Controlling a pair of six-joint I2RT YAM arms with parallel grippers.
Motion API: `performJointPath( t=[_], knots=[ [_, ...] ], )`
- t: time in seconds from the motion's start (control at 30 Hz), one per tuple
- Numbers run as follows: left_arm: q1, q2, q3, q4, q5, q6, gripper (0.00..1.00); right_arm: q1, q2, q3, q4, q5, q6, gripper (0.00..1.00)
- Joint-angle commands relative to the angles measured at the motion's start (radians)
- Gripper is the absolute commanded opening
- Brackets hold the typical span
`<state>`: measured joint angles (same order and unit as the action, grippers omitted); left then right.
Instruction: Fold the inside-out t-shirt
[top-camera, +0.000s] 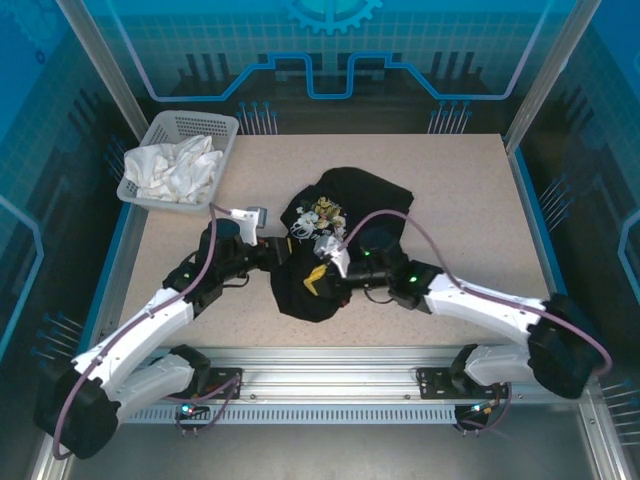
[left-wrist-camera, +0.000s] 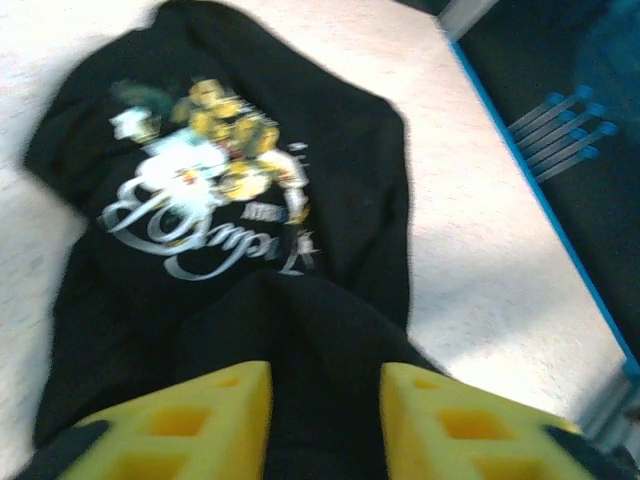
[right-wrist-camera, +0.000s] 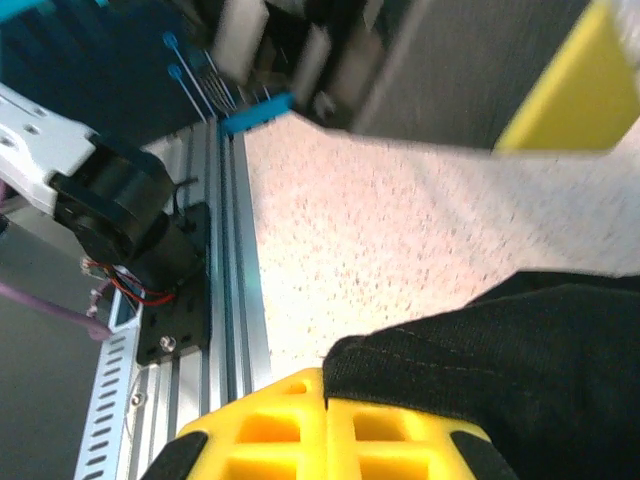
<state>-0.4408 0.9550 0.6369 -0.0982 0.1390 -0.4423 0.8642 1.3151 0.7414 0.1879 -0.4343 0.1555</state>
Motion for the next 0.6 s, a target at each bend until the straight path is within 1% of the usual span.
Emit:
performJointPath(
  t=[0.0, 0.07, 0.17, 0.23, 0.33, 0.37, 0.43, 0.47, 0.57],
  knots=[
    [0.008, -0.071, -0.015, -0.200, -0.192, -0.013, 0.44, 0.064, 0.117, 0.056, 0.116, 0.093, 0.076, 0.00],
    [0.010, -0.104, -0.020, -0.263, -0.261, -0.017, 0.49, 0.093, 0.187, 0.083, 0.130, 0.111, 0.094, 0.00],
    [0.013, -0.150, -0.025, -0.324, -0.311, -0.037, 0.60, 0.118, 0.277, 0.121, 0.141, 0.108, 0.129, 0.01],
    [0.014, -0.162, -0.020, -0.360, -0.330, -0.050, 0.63, 0.124, 0.315, 0.132, 0.135, 0.082, 0.149, 0.07],
    [0.016, -0.161, -0.006, -0.415, -0.339, -0.065, 0.66, 0.127, 0.311, 0.164, 0.090, 0.052, 0.148, 0.22],
    [0.016, -0.161, -0.001, -0.432, -0.329, -0.073, 0.68, 0.125, 0.289, 0.160, 0.057, 0.046, 0.137, 0.27],
    [0.016, -0.161, -0.002, -0.443, -0.270, -0.087, 0.69, 0.115, 0.231, 0.144, -0.008, 0.029, 0.111, 0.34],
    [0.015, -0.158, -0.005, -0.443, -0.223, -0.100, 0.70, 0.104, 0.197, 0.144, -0.049, 0.014, 0.099, 0.36],
    [0.012, -0.144, -0.047, -0.407, -0.050, -0.157, 0.71, 0.062, 0.097, 0.086, -0.159, 0.007, 0.086, 0.39]
  ],
)
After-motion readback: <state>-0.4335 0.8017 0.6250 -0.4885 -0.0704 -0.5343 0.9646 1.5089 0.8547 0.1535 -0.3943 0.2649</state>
